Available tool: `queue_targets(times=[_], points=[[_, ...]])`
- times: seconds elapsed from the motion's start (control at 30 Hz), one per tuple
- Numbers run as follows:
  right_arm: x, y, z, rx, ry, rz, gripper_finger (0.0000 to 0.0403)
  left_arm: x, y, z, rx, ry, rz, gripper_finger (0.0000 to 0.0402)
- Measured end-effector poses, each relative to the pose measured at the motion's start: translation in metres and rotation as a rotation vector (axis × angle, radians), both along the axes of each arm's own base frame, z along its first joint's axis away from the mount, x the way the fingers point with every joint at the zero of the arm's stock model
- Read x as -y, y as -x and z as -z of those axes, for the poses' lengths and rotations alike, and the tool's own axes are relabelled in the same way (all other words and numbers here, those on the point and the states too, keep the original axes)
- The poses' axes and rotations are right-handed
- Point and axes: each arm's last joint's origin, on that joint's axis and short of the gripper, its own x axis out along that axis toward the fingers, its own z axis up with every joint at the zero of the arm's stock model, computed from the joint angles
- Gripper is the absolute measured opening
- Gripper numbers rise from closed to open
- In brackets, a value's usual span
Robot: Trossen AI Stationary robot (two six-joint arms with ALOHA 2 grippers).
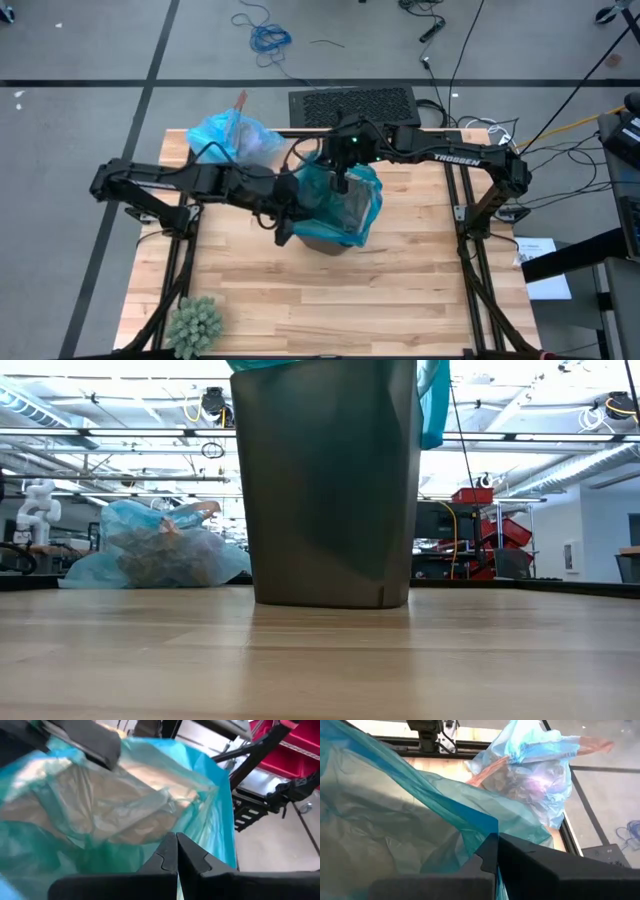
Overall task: Place trash/remove bag and relplace
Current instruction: Insert the blue trash bag into the black trash bin
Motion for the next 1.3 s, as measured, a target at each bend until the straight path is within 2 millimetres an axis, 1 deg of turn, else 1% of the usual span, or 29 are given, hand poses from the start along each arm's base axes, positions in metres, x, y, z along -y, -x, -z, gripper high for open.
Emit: queue_targets(times=[0.1,0.23,0.37,0.57,0.9,0.97,1.13,1.3], points=[[0.002,0.000,0.000,0.007,-0.019,0.016,0.0000,0.006,-0.004,0.004,-0.020,0.018,0.004,0.0001],[0.004,-0.002,0.003,0.004,-0.034,0.027,0.0000,0.014,0.000,0.008,-0.063,0.034,-0.023,0.0001],[0.006,-0.011,0.013,-0.006,-0.058,0.038,0.0000,0.025,0.005,0.013,-0.128,0.039,-0.046,0.0001],[0.013,-0.023,0.028,-0.008,-0.085,0.069,0.0000,0.039,0.009,0.014,-0.131,0.048,-0.085,0.0000],[0.035,-0.023,0.033,0.010,-0.119,0.150,0.0000,0.050,0.022,0.014,-0.163,0.033,-0.143,0.0000],[0.039,-0.024,0.040,-0.018,-0.127,0.158,0.0000,0.052,0.025,0.015,-0.174,0.022,-0.143,0.0000],[0.041,-0.030,0.063,-0.126,-0.169,0.150,0.0000,0.055,0.029,0.015,-0.188,0.010,-0.167,0.0000],[0.041,-0.030,0.066,-0.140,-0.194,0.164,0.0000,0.059,0.032,0.016,-0.192,0.004,-0.195,0.0000]])
